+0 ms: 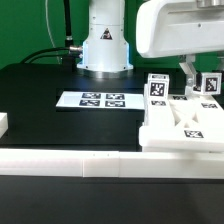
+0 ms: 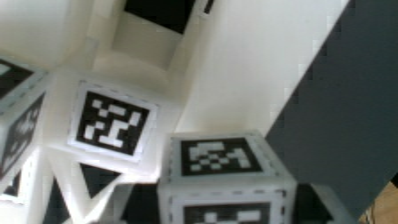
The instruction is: Assemble chair
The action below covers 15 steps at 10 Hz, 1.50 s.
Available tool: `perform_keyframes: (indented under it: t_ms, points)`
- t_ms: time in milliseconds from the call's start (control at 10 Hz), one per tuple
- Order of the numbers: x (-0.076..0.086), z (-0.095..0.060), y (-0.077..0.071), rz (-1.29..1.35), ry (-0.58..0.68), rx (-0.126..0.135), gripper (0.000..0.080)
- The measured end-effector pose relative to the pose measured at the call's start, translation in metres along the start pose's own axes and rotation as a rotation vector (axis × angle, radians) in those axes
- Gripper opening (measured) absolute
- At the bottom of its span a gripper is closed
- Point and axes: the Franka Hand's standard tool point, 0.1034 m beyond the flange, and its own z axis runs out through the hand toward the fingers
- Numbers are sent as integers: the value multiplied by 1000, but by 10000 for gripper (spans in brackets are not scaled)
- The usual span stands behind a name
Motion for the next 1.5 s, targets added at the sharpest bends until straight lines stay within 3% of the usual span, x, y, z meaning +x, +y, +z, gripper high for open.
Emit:
perform_keyframes:
  t_ms: [200, 600, 1000, 1200, 1500]
  points:
    - [0, 0, 2, 70, 1, 4, 284]
    - [0, 0, 0, 551, 7, 33, 284]
    - [1, 0, 0, 801, 3, 37, 284]
    - [1, 0, -3, 1027, -3, 57, 284]
    - [1, 1, -6, 1319, -16, 64, 284]
